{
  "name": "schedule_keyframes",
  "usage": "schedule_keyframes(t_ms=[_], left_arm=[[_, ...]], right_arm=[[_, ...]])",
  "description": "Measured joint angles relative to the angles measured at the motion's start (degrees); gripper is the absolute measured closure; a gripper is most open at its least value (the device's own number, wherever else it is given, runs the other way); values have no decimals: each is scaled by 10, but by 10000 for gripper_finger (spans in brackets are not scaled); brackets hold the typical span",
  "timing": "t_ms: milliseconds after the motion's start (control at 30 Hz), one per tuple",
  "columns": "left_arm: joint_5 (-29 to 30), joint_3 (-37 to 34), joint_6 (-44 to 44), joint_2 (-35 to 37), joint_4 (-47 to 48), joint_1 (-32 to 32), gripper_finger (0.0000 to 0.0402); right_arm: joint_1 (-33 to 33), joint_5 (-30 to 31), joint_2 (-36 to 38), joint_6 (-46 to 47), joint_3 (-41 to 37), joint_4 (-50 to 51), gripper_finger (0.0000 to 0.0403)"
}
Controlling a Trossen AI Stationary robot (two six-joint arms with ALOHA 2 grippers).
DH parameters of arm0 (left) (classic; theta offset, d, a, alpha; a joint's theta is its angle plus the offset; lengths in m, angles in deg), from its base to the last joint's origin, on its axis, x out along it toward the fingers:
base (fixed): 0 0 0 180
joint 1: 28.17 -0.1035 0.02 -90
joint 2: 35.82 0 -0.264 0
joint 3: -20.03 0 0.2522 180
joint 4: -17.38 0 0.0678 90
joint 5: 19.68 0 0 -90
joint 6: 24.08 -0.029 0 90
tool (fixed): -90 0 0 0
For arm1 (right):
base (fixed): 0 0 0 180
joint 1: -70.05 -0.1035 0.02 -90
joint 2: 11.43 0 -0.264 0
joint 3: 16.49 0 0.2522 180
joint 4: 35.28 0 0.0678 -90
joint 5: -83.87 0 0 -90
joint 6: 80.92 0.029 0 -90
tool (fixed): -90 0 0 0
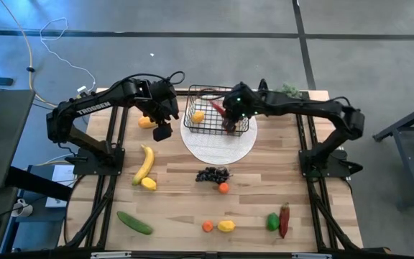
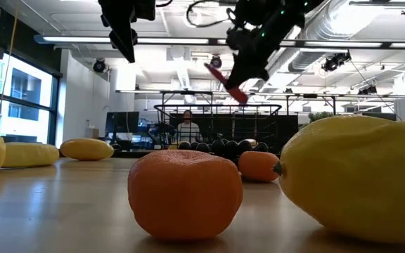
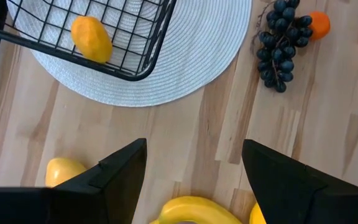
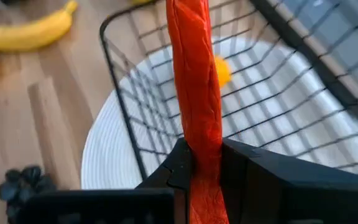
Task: Build produce basket
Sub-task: Put the carrot into the mesh basket
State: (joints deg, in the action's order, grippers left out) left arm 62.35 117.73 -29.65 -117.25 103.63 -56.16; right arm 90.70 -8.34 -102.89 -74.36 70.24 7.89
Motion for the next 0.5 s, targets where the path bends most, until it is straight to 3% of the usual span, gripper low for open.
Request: schedule_keyframes(t_ms=[267, 500], left_arm=[[0, 0, 4, 0, 0, 0, 149], [0, 0, 15, -1, 2, 0, 149]], right_arm=[[4, -21, -53, 2, 0, 36, 375], [4, -19, -68, 9, 0, 53, 340]])
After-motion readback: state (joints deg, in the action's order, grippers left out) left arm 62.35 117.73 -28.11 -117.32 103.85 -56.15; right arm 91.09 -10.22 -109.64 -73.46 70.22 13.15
